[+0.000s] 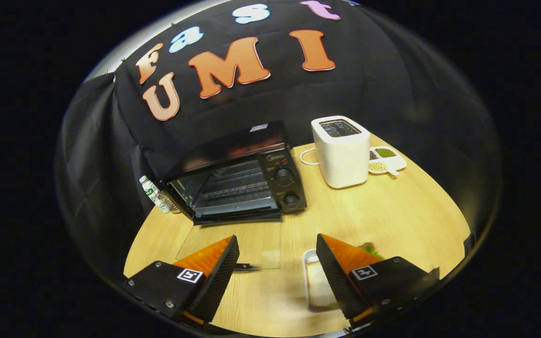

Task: Open the toaster oven, put the food inside, and close the toaster oven door.

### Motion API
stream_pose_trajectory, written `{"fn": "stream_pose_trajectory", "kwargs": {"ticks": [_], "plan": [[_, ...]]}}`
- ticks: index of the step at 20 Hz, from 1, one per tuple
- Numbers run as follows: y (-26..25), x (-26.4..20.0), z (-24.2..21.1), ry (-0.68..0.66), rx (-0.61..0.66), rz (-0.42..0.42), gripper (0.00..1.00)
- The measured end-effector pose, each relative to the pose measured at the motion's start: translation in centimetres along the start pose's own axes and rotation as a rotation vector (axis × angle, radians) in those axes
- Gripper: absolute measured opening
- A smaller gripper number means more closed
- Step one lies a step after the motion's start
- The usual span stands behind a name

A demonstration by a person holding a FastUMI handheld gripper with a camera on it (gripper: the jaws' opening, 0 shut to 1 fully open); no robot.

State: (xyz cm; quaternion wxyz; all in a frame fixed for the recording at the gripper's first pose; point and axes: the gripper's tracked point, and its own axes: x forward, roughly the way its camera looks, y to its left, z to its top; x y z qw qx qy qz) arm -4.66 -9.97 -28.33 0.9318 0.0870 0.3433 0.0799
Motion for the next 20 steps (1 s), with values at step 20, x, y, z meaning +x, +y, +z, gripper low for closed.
{"fn": "stream_pose_trajectory", "kwargs": {"ticks": [20], "plan": [[-8.1, 1.3, -8.6, 0.750, 0.126, 0.241, 0.63]]}}
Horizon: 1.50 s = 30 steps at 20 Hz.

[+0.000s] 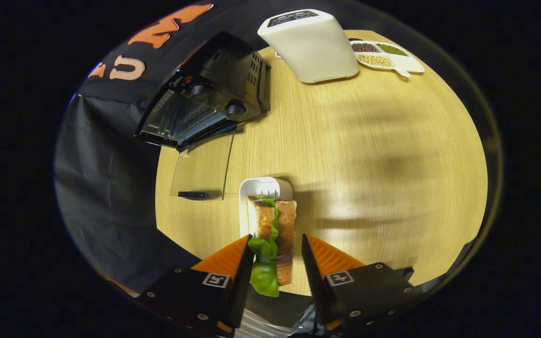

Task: Open the toaster oven, put the food inside, and close the toaster oven door.

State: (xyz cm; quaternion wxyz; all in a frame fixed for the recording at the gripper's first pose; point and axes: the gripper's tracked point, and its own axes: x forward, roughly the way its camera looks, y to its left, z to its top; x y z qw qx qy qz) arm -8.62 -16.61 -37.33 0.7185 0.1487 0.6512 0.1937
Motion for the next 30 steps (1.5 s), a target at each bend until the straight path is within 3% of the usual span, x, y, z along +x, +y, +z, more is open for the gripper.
{"fn": "stream_pose_trajectory", "kwargs": {"ticks": [2, 5, 11, 16, 24, 30], "plan": [[0.1, -0.3, 0.0, 0.003, 0.014, -0.023, 0.42], [1.2, -1.4, 0.0, -0.025, -0.013, -0.065, 0.35], [4.6, -7.4, 2.5, -0.192, 0.042, -0.048, 0.35], [10.6, -9.5, 5.5, -0.414, 0.206, 0.084, 0.35], [18.5, -2.7, 8.3, -0.594, 0.457, 0.256, 0.34], [20.4, 2.8, 11.9, -0.698, 0.606, 0.291, 0.34]]}}
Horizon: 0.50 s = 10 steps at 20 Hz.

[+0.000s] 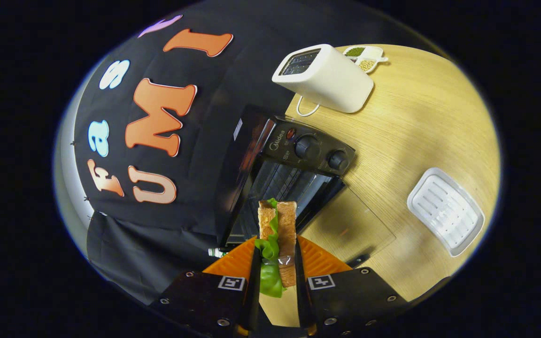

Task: Open the toaster oven, put the food inside, and close the toaster oven door.

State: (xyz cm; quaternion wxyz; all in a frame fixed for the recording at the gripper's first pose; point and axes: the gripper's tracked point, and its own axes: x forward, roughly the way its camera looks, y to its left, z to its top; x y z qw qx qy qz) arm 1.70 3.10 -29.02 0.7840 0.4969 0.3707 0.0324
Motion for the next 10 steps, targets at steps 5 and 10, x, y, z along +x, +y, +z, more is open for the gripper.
{"fn": "stream_pose_trajectory", "kwargs": {"ticks": [5, 10], "plan": [[-0.3, 5.2, 0.1, -0.113, 0.119, 0.014, 0.34], [-0.7, 9.2, 0.4, -0.237, 0.193, -0.005, 0.35]]}}
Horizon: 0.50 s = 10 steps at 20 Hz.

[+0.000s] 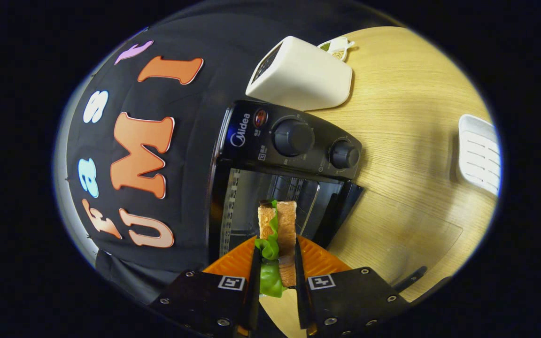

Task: Open the toaster oven, put the food inside, and close the toaster oven door.

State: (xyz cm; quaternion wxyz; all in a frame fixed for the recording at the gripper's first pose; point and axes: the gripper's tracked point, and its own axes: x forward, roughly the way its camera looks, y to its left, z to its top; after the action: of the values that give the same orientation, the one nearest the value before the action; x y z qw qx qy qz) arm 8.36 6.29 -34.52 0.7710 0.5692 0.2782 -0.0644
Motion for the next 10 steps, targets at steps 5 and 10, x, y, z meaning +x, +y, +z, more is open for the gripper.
{"fn": "stream_pose_trajectory", "kwargs": {"ticks": [5, 10], "plan": [[0.6, 2.2, -0.5, -0.069, 0.029, -0.011, 0.34], [0.4, 4.3, -2.0, -0.071, -0.036, -0.083, 0.44]]}}
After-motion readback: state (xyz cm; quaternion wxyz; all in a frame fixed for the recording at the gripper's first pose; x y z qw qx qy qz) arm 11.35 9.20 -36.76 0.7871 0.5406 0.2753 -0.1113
